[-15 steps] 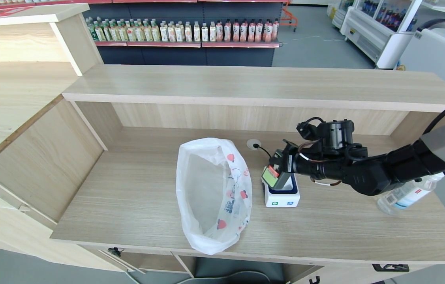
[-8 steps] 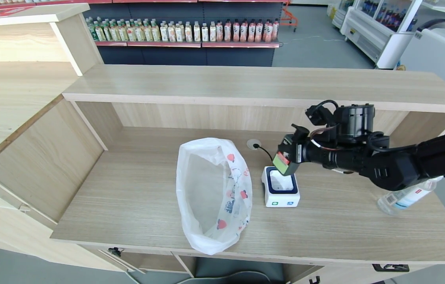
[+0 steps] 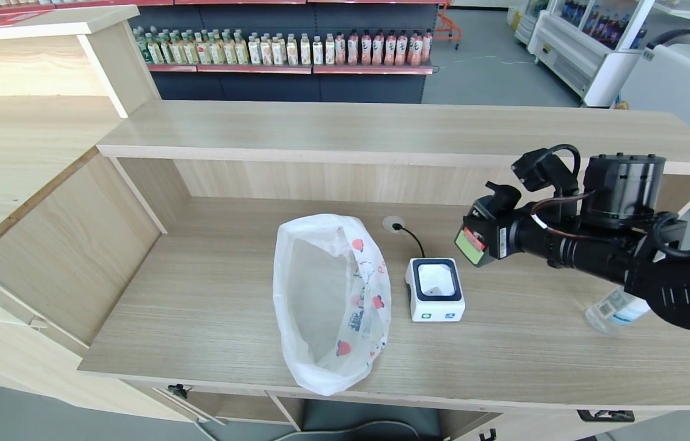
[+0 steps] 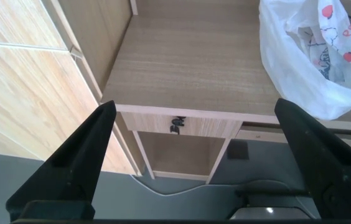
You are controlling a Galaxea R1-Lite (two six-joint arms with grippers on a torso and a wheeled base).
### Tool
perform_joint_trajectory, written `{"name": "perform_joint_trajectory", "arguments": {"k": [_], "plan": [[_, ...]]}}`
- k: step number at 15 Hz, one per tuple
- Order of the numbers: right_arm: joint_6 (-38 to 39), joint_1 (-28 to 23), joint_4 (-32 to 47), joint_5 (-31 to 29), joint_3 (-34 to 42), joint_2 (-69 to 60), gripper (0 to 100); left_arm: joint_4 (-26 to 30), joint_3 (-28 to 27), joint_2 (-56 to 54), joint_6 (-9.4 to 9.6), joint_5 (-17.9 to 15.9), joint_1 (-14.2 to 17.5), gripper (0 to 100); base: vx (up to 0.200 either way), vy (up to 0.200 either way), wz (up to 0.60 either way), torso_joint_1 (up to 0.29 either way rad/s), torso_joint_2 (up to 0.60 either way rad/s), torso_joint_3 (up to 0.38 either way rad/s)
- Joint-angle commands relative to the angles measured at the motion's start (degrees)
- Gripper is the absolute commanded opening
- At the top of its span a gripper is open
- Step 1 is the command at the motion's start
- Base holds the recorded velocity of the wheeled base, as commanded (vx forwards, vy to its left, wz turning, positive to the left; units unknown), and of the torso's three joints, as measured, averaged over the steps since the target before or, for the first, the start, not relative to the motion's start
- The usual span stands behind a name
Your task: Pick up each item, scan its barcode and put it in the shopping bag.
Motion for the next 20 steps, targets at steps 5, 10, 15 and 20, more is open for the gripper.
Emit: {"name": "perform_joint_trajectory", "arguments": {"k": [5,10,15,20], "plan": [[9.08,1.87,0.41,1.71,0.90,-1.94,0,0.02,0.01,-0.02,-0.09,0.02,0.00,100,0.000,0.120,0.00,-0.003,0.00,0.002],[8.65,4.94,0.67,3.29,1.61,-0.09,0,-0.07,0.10,-0.02,-0.09,0.02,0.00,100,0.000,0.160,0.00,0.008,0.00,-0.001],[9.00,7.14,0.50,3.46,-3.23,10.01,0,-0.07,0.01,-0.02,-0.09,0.02,0.00,100,0.000,0.000,0.00,0.000,0.00,0.000],[8.29,14.26,-0.29,4.52,-6.92,15.99,0,-0.07,0.01,-0.02,-0.09,0.02,0.00,100,0.000,0.000,0.00,0.000,0.00,0.000]]}}
